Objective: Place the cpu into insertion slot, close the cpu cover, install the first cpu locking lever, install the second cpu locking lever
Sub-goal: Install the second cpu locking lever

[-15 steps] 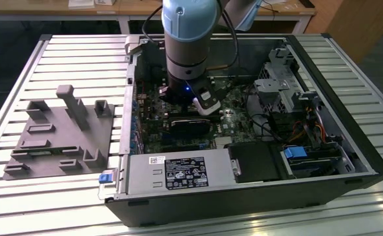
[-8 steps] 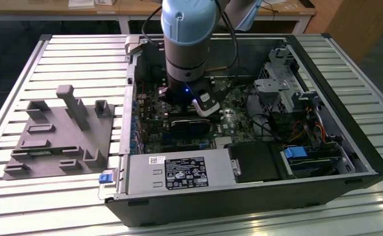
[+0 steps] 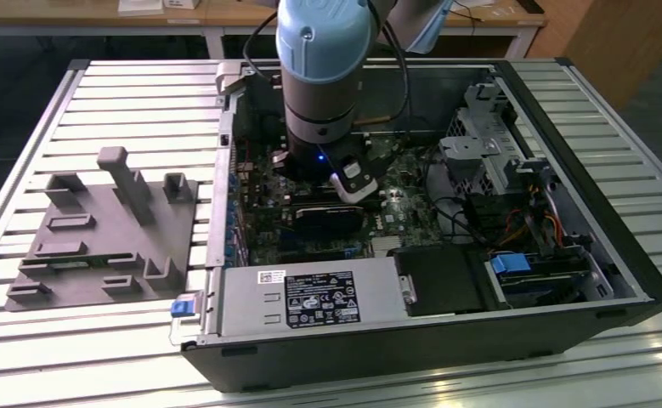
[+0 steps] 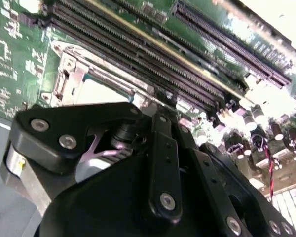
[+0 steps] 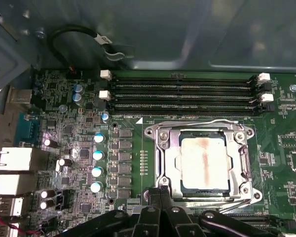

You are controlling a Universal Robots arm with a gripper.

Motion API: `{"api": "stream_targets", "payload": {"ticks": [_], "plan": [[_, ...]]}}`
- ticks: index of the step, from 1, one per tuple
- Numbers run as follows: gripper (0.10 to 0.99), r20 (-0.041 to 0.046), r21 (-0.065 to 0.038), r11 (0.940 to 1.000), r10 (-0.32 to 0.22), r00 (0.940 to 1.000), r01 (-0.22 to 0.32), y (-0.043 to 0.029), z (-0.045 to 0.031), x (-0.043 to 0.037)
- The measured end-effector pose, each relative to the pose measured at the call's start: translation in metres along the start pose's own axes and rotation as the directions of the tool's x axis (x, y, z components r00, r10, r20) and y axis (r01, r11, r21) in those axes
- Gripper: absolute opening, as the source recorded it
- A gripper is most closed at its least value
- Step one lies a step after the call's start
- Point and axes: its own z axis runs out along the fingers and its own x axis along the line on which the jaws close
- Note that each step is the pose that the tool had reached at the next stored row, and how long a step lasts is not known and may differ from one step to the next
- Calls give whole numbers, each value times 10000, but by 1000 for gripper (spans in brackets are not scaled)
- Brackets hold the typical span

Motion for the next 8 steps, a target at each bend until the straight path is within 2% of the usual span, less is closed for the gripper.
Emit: {"api": "stream_targets", "payload": {"ticks": [4,8], "plan": [[106,-1,-8,10000,3,10000,-3,3,-19,2],[106,-3,-27,10000,4,10000,-4,35,-135,-2]]}}
